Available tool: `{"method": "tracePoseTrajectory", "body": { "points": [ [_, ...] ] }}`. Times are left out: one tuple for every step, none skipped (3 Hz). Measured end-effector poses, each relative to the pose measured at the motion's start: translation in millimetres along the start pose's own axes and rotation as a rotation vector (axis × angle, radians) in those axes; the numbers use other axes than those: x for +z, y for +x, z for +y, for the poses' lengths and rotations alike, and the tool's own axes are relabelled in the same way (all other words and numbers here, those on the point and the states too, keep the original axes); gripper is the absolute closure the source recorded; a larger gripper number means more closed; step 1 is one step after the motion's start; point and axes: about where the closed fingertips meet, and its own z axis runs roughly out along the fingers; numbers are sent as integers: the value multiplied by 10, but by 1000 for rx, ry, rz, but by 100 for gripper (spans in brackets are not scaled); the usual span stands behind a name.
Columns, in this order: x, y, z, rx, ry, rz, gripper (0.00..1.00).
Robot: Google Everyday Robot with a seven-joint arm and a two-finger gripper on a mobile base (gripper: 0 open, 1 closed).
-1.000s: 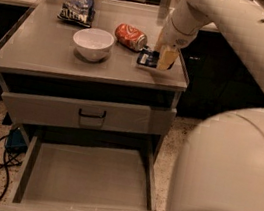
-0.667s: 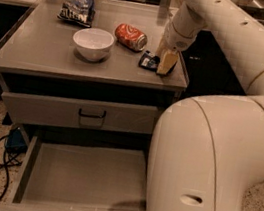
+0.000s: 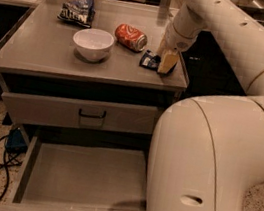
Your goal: Pick rxbar blueberry from middle drawer and place on counter
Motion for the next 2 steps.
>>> {"method": "tracePoseTrajectory", "body": {
  "points": [
    [0,0,0,0,0,0,51],
    [1,0,0,0,0,0,27]
  ]
}}
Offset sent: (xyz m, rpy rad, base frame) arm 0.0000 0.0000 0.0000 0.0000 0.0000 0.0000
